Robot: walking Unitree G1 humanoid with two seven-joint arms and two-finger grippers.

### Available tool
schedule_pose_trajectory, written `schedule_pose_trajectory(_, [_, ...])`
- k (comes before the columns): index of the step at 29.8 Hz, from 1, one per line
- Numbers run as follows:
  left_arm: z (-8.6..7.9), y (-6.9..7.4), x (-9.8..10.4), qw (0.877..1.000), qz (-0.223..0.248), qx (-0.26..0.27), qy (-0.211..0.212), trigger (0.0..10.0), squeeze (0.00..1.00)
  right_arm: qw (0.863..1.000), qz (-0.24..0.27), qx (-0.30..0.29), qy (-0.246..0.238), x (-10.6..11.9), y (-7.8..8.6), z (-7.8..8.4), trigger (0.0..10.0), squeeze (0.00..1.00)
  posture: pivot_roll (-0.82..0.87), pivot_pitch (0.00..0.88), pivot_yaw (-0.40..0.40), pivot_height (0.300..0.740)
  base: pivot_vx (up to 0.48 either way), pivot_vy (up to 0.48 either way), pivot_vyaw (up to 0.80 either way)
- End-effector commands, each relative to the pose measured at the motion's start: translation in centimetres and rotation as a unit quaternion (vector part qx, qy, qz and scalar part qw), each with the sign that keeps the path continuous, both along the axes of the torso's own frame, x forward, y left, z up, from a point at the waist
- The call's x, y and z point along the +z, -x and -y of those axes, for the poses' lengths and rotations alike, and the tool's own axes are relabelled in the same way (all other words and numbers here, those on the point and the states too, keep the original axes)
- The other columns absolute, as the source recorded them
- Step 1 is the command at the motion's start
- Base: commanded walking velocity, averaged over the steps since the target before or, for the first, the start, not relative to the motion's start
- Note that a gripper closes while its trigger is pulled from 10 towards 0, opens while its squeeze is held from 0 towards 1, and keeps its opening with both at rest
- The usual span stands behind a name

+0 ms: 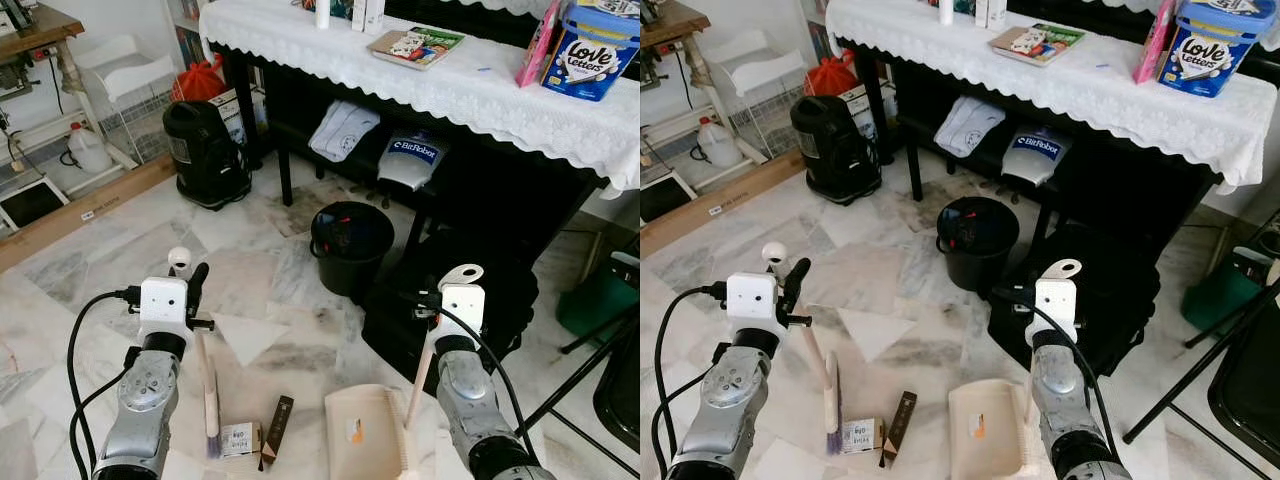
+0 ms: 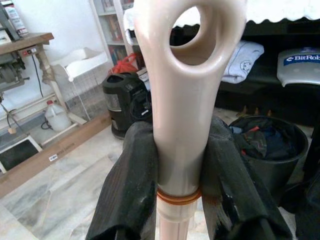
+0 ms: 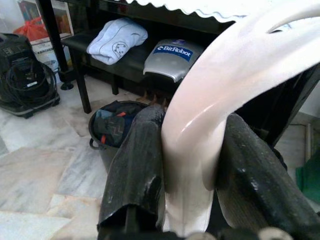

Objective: Sweep floor

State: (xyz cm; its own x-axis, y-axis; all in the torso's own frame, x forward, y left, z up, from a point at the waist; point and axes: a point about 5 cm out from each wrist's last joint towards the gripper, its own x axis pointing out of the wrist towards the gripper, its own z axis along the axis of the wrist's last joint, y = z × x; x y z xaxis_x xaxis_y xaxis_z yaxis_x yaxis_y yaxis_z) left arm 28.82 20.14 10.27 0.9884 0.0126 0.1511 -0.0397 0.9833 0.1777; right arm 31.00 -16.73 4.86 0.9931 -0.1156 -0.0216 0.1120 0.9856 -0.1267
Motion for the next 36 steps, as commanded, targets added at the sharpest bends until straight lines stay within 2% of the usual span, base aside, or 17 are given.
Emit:
schedule_pose_trajectory(1, [-0.1, 0.0, 1.0, 1.000, 0.029, 0.002, -0.003, 10.0, 0.00, 1.000, 0.002, 0.005, 0.006, 0.0, -0.1, -0.2, 10.0, 0.00, 0.12, 0.071, 0.014, 0.740, 0.000, 0.000, 0.00])
schedule_pose_trajectory(5, [-0.2, 0.1, 1.0, 1.000, 0.029, -0.001, -0.003, 10.0, 0.00, 1.000, -0.001, 0.004, 0.004, -0.5, 0.3, -0.5, 10.0, 0.00, 0.13, 0.062, 0.019, 0.740, 0.000, 0.000, 0.00])
schedule_pose_trajectory(10, [-0.1, 0.2, 0.8, 1.000, 0.016, -0.020, -0.007, 10.0, 0.00, 1.000, -0.031, -0.002, 0.004, -2.2, 1.5, -0.8, 10.0, 0.00, 0.15, 0.053, 0.035, 0.740, 0.000, 0.000, 0.00])
schedule_pose_trajectory(16, [-0.3, 0.1, 0.4, 1.000, -0.001, -0.028, -0.013, 10.0, 0.00, 0.999, -0.042, -0.003, 0.006, -2.8, 2.0, -1.0, 10.0, 0.00, 0.15, 0.047, 0.043, 0.740, 0.000, 0.000, 0.00])
schedule_pose_trajectory(20, [-0.8, -0.1, -0.2, 0.999, -0.023, -0.025, -0.026, 10.0, 0.00, 0.999, -0.050, -0.007, 0.007, -3.1, 2.2, -0.8, 10.0, 0.00, 0.15, 0.039, 0.050, 0.740, 0.000, 0.000, 0.00])
schedule_pose_trajectory(23, [-1.6, -0.1, -1.9, 0.997, -0.068, -0.018, -0.044, 10.0, 0.00, 0.999, -0.051, -0.006, 0.008, -3.2, 2.3, -0.8, 10.0, 0.00, 0.14, 0.033, 0.052, 0.740, 0.000, 0.000, 0.00])
schedule_pose_trajectory(29, [-1.3, -0.1, -2.3, 0.996, -0.080, -0.043, -0.016, 10.0, 0.00, 0.999, -0.044, 0.002, 0.016, -3.0, 2.1, -0.9, 10.0, 0.00, 0.14, 0.051, 0.051, 0.740, 0.000, 0.000, 0.00])
schedule_pose_trajectory(36, [0.1, -0.3, -3.1, 0.990, -0.109, -0.093, 0.009, 10.0, 0.00, 0.999, -0.036, 0.003, 0.018, -2.8, 2.1, -0.7, 10.0, 0.00, 0.13, 0.065, 0.048, 0.740, 0.000, 0.000, 0.00])
